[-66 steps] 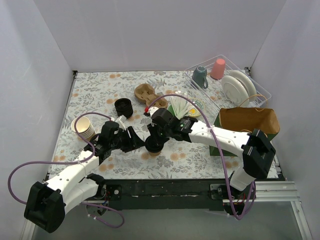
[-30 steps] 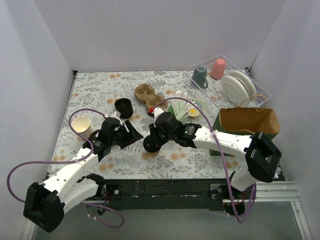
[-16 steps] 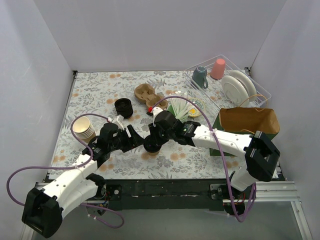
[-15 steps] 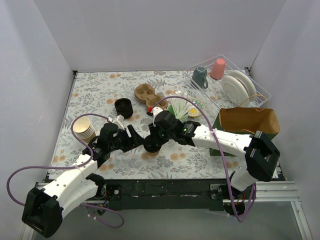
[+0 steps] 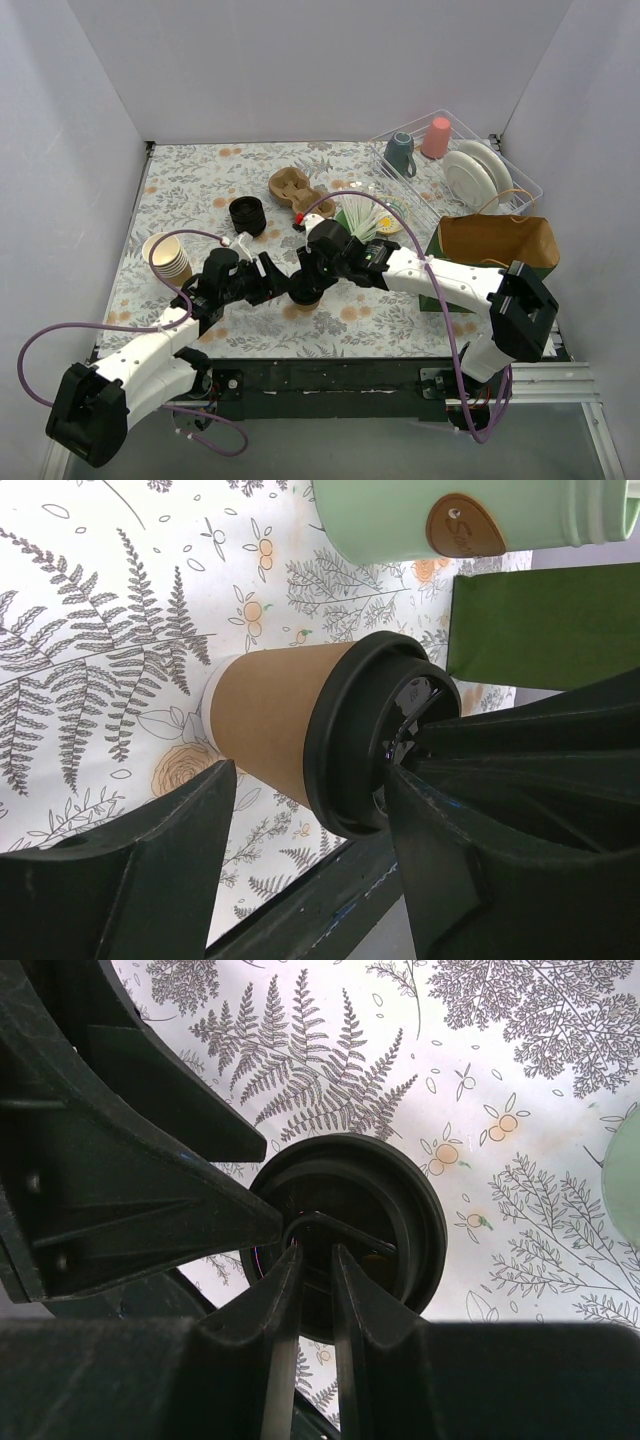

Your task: Pack the takeout coffee

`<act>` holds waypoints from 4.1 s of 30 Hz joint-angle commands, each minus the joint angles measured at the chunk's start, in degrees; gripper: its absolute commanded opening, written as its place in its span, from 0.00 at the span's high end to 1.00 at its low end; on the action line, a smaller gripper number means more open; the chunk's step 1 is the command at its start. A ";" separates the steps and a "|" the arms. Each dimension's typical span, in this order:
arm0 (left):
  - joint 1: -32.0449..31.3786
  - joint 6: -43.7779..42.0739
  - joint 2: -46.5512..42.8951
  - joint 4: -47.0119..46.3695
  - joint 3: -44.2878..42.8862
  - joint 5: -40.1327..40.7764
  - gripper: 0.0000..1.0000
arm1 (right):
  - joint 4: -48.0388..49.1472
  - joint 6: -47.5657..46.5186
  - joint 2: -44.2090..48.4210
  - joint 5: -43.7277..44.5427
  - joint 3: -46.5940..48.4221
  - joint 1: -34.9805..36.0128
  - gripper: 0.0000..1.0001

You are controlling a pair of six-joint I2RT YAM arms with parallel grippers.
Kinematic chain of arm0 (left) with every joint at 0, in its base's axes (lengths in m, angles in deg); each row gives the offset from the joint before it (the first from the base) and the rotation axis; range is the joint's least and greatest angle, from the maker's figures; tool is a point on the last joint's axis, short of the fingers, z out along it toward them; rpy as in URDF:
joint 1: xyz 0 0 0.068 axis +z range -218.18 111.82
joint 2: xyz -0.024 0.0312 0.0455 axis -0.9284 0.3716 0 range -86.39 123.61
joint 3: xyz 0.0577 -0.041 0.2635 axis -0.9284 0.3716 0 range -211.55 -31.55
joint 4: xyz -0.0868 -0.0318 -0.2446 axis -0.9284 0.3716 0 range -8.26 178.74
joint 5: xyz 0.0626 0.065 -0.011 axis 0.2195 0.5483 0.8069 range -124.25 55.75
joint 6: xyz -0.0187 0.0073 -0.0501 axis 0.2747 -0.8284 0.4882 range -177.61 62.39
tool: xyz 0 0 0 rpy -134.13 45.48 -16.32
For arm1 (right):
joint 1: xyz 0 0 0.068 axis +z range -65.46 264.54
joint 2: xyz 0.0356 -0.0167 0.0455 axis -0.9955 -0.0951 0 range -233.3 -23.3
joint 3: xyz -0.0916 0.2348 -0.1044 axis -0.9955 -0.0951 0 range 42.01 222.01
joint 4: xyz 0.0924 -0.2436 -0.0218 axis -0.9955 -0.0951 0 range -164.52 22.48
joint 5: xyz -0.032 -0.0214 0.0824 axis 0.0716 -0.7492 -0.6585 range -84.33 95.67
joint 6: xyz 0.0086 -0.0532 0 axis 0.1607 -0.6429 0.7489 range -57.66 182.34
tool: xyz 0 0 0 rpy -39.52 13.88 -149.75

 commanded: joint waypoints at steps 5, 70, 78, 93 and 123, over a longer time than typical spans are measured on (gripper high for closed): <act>-0.11 -0.80 1.47 -1.00 1.08 0.32 0.42 | -2.61 -0.89 1.40 -0.26 3.41 -0.11 0.73; -0.11 0.78 4.29 3.84 4.68 8.67 0.46 | 8.11 8.16 3.43 0.88 -24.27 -4.41 0.75; -0.11 0.87 3.94 4.72 3.54 8.41 0.46 | 5.92 5.97 6.23 0.71 -17.70 -4.33 0.74; -0.11 0.69 4.02 5.34 2.49 8.76 0.46 | 3.72 5.09 8.44 -1.23 -10.30 -4.33 0.62; -0.20 -1.68 0.94 13.33 -12.27 10.96 0.33 | 2.76 6.41 9.76 -0.96 -6.27 -4.33 0.66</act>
